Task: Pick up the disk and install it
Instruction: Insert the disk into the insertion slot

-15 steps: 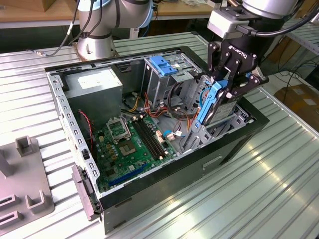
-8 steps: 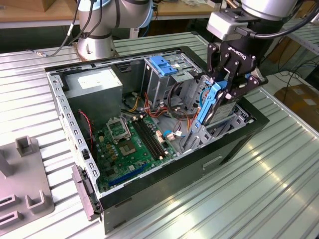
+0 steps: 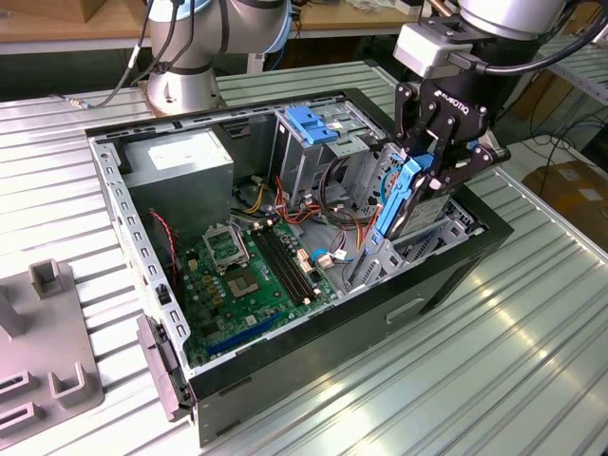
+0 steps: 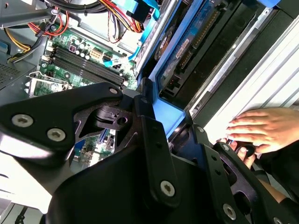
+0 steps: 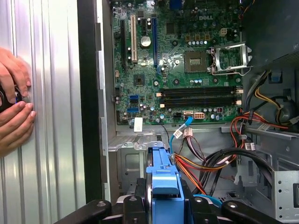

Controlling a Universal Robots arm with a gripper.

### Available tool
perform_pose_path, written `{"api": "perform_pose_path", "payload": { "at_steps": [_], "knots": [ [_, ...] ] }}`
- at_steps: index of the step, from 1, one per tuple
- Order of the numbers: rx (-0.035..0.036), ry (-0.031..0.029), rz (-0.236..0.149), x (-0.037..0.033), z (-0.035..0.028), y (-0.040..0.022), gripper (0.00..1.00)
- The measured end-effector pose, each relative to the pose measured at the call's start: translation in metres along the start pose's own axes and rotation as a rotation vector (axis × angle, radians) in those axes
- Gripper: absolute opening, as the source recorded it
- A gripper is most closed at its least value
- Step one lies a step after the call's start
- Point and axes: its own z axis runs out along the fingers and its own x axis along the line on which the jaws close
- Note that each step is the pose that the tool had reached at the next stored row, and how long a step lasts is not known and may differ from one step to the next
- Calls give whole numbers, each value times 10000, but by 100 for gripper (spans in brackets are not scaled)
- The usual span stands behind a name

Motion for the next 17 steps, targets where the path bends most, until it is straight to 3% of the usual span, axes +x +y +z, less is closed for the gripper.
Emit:
{"api": "perform_pose_path", "payload": {
  "at_steps": [17],
  "knots": [
    [0, 1, 0, -5, 112, 0, 37]
  ]
}}
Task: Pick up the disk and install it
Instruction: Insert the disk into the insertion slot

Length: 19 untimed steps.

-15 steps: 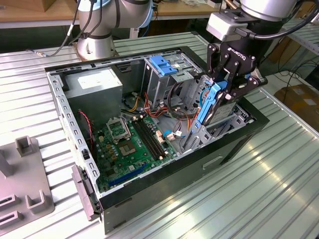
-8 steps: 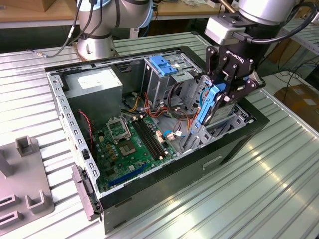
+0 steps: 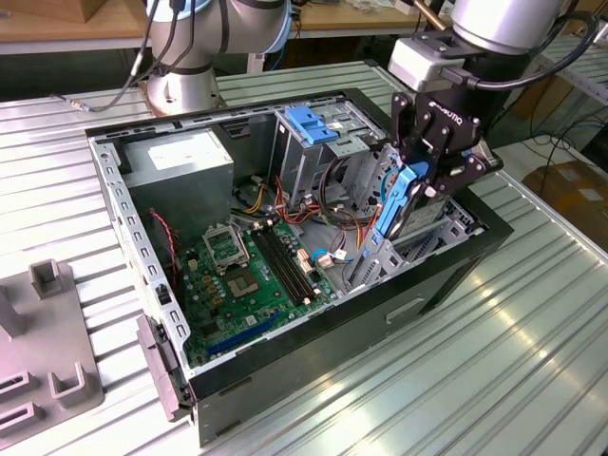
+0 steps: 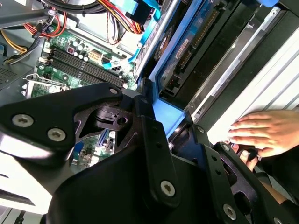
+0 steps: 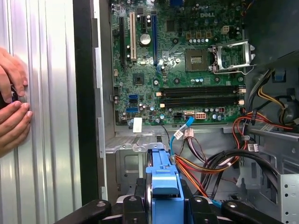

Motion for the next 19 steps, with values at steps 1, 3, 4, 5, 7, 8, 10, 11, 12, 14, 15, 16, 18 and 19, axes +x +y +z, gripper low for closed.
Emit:
{"api": "perform_pose_path", "payload": {
  "at_steps": [1, 3, 4, 5, 7, 8, 10, 11, 12, 14, 15, 16, 18, 19],
  "knots": [
    [0, 0, 0, 0, 10, 0, 37],
    [0, 0, 0, -1, 29, 0, 37],
    [0, 0, 0, -2, 38, 0, 37],
    [0, 1, 0, -2, 45, 0, 37],
    [0, 1, 0, -3, 57, 0, 37],
    [0, 1, 0, -3, 65, 0, 37],
    [0, 2, 0, -4, 79, 0, 37],
    [0, 0, 0, -4, 84, 0, 37],
    [0, 1, 0, -5, 92, 1, 37],
    [0, 1, 0, -5, 105, 1, 37],
    [0, 0, 0, -6, 111, 1, 37],
    [0, 1, 0, -6, 115, 1, 37],
    [0, 0, 0, -6, 125, 1, 37],
    [0, 0, 0, -6, 128, 1, 37]
  ]
}}
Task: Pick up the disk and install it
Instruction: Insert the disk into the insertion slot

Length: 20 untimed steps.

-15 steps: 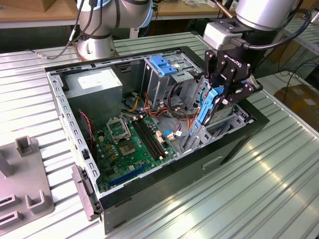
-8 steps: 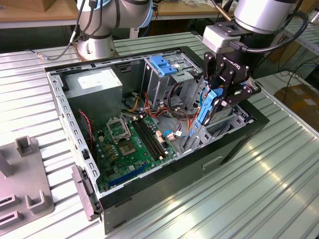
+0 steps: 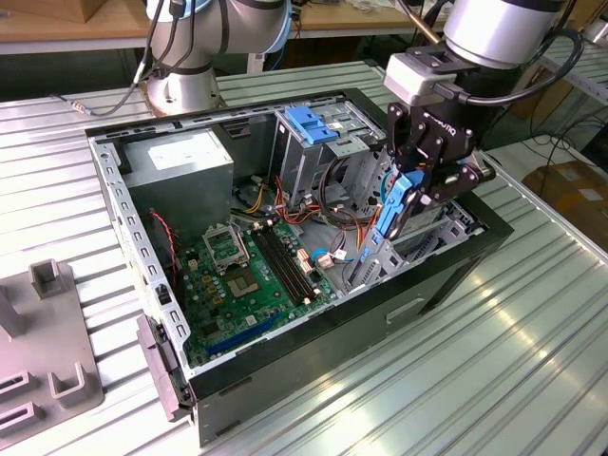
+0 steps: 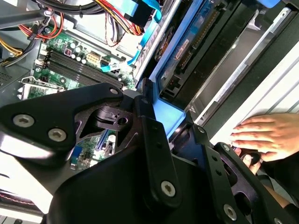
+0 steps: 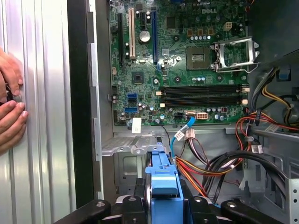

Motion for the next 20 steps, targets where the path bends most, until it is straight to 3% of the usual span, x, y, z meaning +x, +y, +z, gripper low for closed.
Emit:
{"api": "perform_pose_path", "payload": {
  "at_steps": [9, 20],
  "knots": [
    [0, 1, 0, -2, 45, 0, 37],
    [0, 0, 0, -2, 50, 0, 37]
  ]
}}
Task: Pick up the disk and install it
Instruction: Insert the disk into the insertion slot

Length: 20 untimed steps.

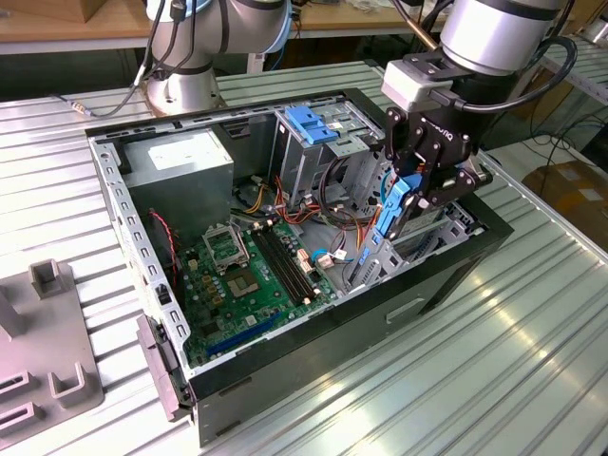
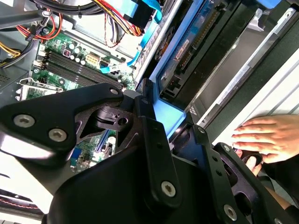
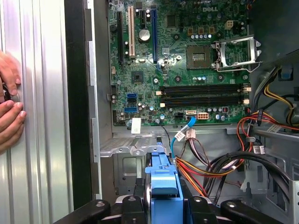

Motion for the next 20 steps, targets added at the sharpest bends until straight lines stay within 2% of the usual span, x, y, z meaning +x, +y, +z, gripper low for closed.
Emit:
{"api": "perform_pose_path", "payload": {
  "at_steps": [3, 4, 8, 11, 15, 18, 19, 20],
  "knots": [
    [0, 0, 0, 0, 0, 0, 37],
    [0, 3, 0, -2, 41, 0, 37],
    [0, 1, 0, -4, 81, 0, 37],
    [0, 0, 0, -7, 137, 1, 37],
    [0, 1, 0, -9, 180, 1, 37],
    [0, 2, 0, -9, 190, 1, 37],
    [1, -8, 0, -10, 195, 1, 38],
    [1, -6, 0, -10, 194, 1, 44]
  ]
}}
